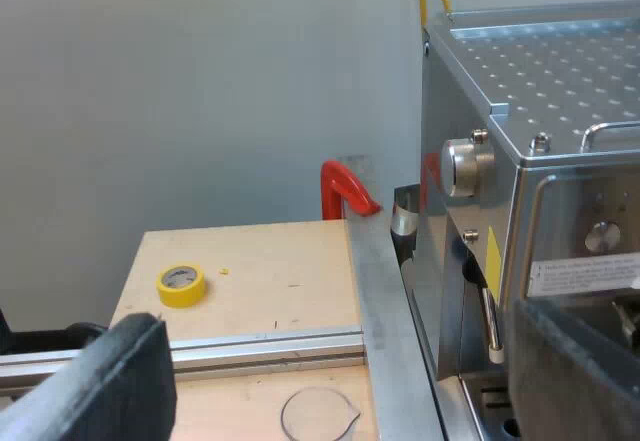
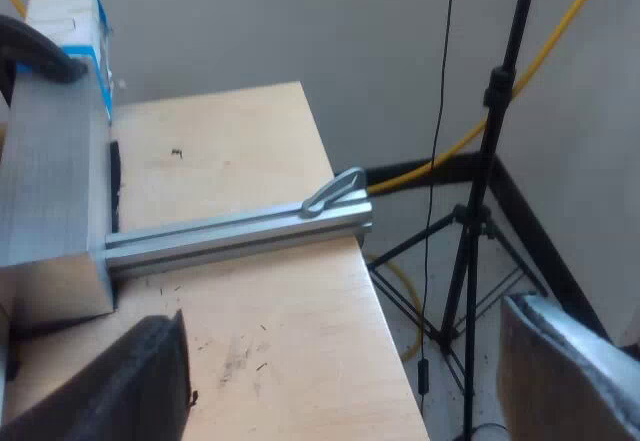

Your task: Place mug into machine

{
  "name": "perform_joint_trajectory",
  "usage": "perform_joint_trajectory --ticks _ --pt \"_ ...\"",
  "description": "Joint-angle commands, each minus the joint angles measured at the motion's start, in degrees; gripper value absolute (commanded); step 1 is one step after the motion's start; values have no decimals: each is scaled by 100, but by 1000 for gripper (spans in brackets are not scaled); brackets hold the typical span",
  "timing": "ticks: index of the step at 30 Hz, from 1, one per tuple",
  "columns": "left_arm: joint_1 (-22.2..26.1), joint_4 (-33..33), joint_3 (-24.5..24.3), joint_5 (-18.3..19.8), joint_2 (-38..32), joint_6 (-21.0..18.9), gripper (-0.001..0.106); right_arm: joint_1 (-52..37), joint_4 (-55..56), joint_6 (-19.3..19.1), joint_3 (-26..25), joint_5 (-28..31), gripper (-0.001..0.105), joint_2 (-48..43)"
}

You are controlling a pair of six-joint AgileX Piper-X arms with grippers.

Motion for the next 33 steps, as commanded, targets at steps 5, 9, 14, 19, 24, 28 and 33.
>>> perform_joint_trajectory --ticks 5,9,14,19,24,28,33 --pt "-5 581 -28 -97 -1036 2 71 -28 329 -8 105 -36 66 -963" --pt "-5 966 -28 -97 -1483 31 71 -28 408 -9 194 -36 66 -1430" --pt "14 1689 -106 -264 -1687 91 71 -28 680 28 392 -75 66 -2146" --pt "14 1750 -85 -336 -1701 91 71 0 893 65 331 -75 66 -2138" --pt "14 1541 25 -353 -1701 91 71 0 786 65 414 -88 66 -2124" --pt "14 1151 340 -353 -1691 91 71 3 761 78 631 -472 66 -2121" --pt "14 583 894 -353 -1690 91 71 3 669 78 1056 -977 66 -2121"
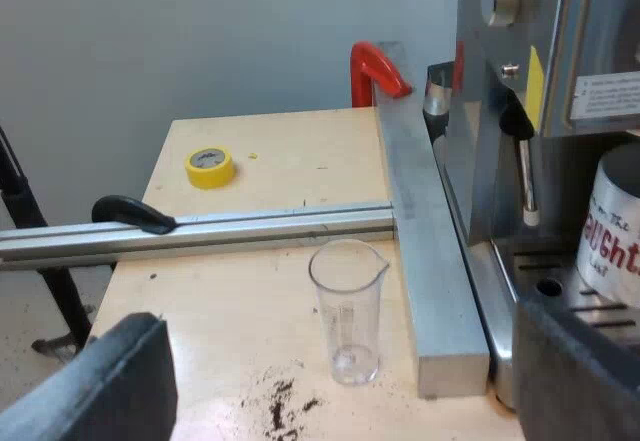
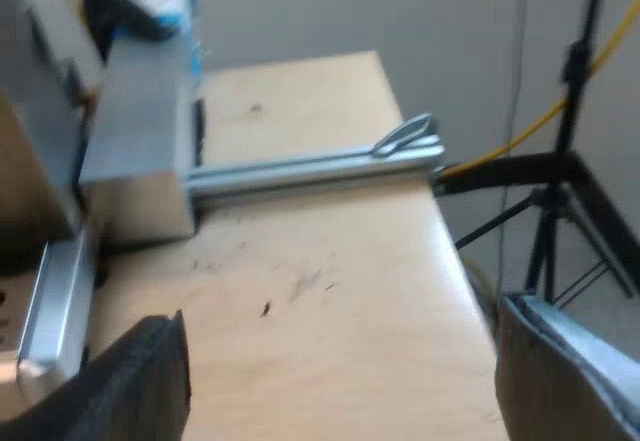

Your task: Place mug into machine

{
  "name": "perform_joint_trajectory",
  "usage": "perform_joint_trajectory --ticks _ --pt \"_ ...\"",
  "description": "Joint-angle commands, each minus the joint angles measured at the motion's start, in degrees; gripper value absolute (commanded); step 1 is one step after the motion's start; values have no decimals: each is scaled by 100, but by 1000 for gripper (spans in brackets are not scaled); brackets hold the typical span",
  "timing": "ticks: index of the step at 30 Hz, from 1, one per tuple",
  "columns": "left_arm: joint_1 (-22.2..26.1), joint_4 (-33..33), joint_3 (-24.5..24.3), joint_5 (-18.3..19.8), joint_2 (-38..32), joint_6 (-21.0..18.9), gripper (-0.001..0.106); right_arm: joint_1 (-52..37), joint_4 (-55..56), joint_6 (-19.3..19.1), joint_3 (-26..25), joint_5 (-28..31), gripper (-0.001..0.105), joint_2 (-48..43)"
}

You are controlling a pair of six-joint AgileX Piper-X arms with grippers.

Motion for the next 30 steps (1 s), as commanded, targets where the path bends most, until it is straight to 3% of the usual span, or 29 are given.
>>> perform_joint_trajectory --ticks 1,9,17,30 --pt "-2 -378 286 -79 -785 -5 71 3 -88 0 204 -210 66 -265" --pt "-2 -495 1077 -78 -775 -50 71 3 -88 0 1029 -209 66 -254" --pt "-2 -423 1441 -24 -775 -180 71 3 -79 0 1535 -209 66 -254" --pt "-2 -446 1440 105 -775 -180 71 3 -118 0 1542 -209 66 -254"
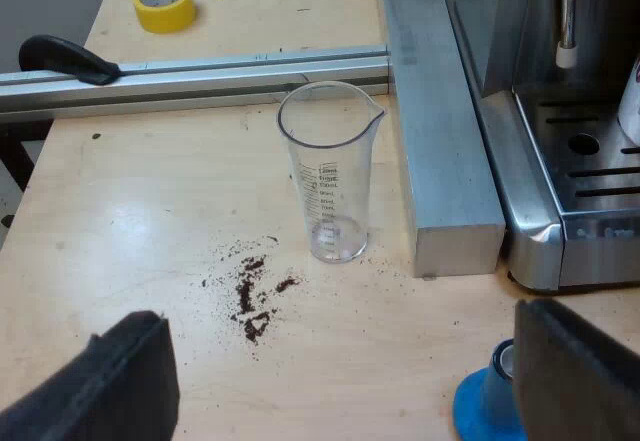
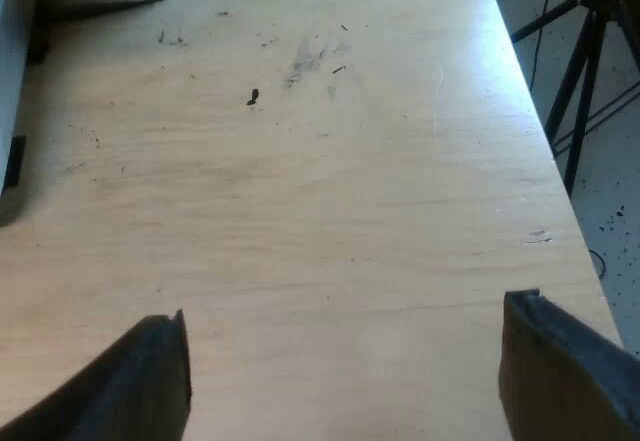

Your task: Place mug into machine

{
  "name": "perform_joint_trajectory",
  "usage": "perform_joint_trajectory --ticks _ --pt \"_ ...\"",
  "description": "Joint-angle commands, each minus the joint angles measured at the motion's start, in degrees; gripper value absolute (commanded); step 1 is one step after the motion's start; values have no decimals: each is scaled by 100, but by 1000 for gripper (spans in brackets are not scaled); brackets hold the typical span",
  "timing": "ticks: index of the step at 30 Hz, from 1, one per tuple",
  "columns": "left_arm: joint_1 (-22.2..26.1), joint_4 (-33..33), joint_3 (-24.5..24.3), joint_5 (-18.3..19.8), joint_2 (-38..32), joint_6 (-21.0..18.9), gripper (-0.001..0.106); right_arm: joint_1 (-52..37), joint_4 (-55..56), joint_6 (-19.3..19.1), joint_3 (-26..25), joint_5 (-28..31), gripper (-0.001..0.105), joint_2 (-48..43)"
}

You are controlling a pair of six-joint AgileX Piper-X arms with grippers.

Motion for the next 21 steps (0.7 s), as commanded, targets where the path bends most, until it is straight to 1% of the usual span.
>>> perform_joint_trajectory --ticks 1,5,21 --pt "-2 -71 -25 65 -798 -34 71 3 -25 0 -39 -26 66 -265" --pt "-2 -252 71 66 -798 -24 71 3 -25 0 -39 -26 66 -265" --pt "-2 -251 69 66 -808 -24 71 3 -25 0 -39 -26 66 -265"
